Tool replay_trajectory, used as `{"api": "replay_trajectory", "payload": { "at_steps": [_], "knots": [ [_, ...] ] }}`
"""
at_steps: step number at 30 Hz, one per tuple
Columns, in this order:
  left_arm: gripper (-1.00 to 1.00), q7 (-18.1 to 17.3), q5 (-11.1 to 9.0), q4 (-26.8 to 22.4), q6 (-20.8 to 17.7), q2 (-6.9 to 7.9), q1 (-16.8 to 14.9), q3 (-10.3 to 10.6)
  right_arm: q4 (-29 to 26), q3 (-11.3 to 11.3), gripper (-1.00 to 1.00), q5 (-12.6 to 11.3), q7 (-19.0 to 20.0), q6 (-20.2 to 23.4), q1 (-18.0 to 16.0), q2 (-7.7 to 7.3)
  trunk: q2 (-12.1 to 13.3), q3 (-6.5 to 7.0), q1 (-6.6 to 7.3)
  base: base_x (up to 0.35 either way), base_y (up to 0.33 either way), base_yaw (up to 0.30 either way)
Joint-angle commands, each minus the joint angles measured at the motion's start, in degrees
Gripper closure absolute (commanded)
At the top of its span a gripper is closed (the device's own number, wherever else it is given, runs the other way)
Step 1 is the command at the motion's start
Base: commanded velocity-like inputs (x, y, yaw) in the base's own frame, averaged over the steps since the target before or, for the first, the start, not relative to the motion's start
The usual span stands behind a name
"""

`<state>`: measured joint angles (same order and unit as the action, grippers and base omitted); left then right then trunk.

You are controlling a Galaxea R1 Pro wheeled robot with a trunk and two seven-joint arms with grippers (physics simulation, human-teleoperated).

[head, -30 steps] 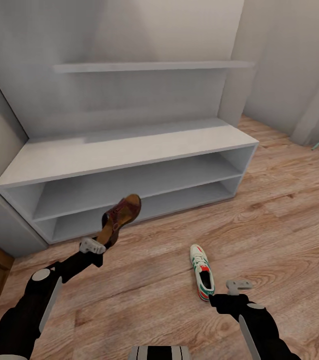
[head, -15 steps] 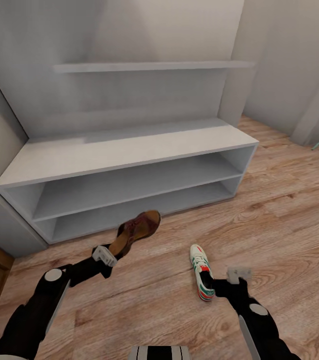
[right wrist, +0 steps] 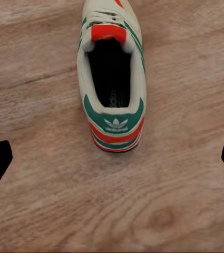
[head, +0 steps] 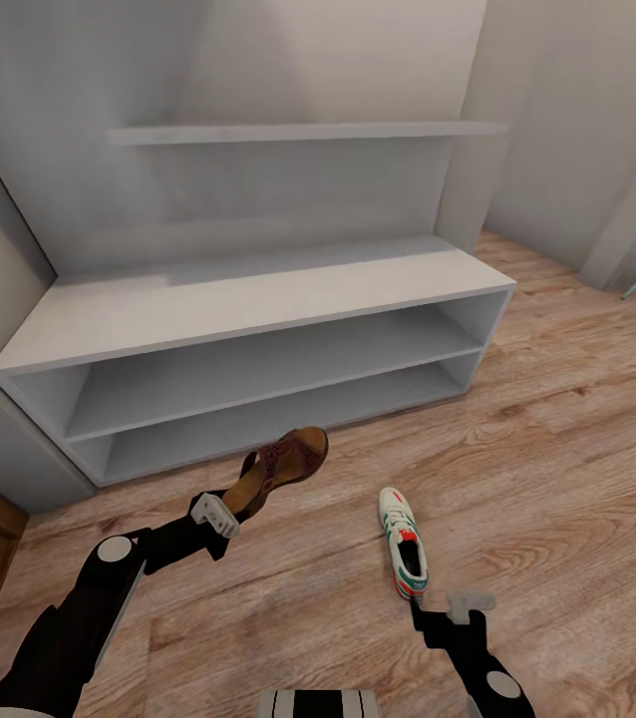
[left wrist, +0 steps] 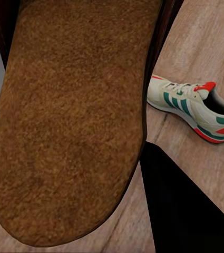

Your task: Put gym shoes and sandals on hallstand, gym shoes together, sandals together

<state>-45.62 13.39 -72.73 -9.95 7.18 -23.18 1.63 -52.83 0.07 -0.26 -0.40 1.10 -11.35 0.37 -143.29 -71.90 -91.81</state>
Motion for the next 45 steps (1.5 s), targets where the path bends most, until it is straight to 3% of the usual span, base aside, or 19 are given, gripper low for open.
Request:
{"api": "replay_trajectory", "payload": {
  "at_steps": [1, 25, 32, 45],
  "knots": [
    [1.0, -0.3, 0.2, -0.1, -0.3, 0.02, 0.0, 0.0, 1.2, 0.0, -1.0, 0.0, 0.0, -0.6, -0.3, 0.01, 0.0, -0.04, 0.01, 0.0, 0.0, 0.0],
    [1.0, -0.3, 0.2, -0.1, -0.3, 0.02, 0.0, 0.0, 3.0, 0.0, -1.0, 0.3, -0.1, -2.1, -1.0, 0.17, 0.0, -0.04, 0.01, 0.0, 0.0, 0.0],
    [1.0, -0.3, 0.1, -0.2, -0.3, 0.02, 0.0, 0.0, 3.0, 0.0, -1.0, 0.3, -0.1, -9.5, -1.0, 0.18, 0.0, -0.04, 0.01, 0.0, 0.0, 0.0],
    [1.0, -0.3, 0.1, -0.2, -0.3, 0.02, 0.0, 0.0, 3.0, -0.1, -1.0, 0.1, -0.1, -11.7, -1.0, 0.15, 0.0, -0.04, 0.01, 0.0, 0.0, 0.0]
  ]
}}
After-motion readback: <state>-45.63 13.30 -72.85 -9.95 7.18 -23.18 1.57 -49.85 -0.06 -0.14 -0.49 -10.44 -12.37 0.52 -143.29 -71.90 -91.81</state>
